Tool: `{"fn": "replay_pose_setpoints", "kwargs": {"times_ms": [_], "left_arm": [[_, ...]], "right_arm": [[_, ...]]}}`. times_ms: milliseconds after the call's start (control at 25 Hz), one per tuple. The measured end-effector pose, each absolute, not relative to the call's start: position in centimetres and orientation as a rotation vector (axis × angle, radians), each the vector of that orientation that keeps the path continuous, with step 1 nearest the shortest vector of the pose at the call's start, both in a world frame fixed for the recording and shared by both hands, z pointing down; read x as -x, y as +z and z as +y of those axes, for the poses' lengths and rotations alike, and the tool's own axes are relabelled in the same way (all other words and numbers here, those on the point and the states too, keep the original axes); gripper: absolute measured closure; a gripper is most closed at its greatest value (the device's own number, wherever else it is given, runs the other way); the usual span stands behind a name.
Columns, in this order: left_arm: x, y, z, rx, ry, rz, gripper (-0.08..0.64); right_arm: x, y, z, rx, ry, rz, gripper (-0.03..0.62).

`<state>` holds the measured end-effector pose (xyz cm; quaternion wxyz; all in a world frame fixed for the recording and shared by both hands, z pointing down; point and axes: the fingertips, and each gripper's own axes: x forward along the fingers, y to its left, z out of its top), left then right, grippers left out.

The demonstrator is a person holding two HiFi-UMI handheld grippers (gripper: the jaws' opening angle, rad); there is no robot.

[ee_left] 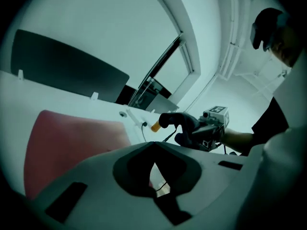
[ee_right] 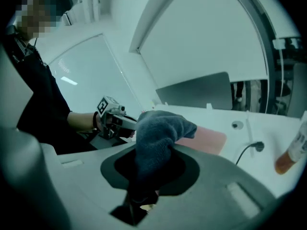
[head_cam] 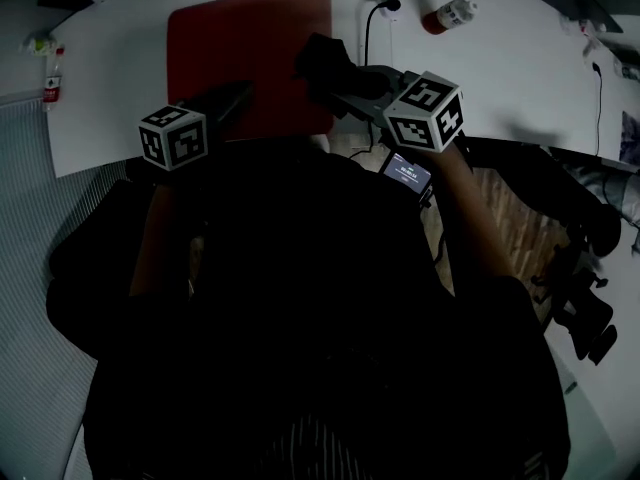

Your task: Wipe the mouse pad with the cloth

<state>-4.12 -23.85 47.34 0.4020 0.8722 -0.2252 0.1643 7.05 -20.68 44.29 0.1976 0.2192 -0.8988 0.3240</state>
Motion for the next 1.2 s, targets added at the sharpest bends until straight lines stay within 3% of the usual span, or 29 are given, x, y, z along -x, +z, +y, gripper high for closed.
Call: {"fn": "replay_pose_setpoints", "kwargs": {"times_ms": [520, 880, 1200], "left_arm": [[-0.5, 23.5, -24.1, -2.78, 0.069, -0.649, 0.554], [-3.2, 20.9, -20.9, -2.839, 0.015, -0.392, 0.554], [-4.5, 22.4, -21.9, -2.742, 0.045, -0.616, 0.554]], "right_arm": [[-9.0, 26.3, -21.6, -0.982, 0.57, -2.816, 0.522], [-10.3, 23.8, -21.0, -0.955, 0.464, -2.822, 0.521], [-10.0, 25.2, -20.0, -0.838, 0.52, -2.882, 0.522]]}}
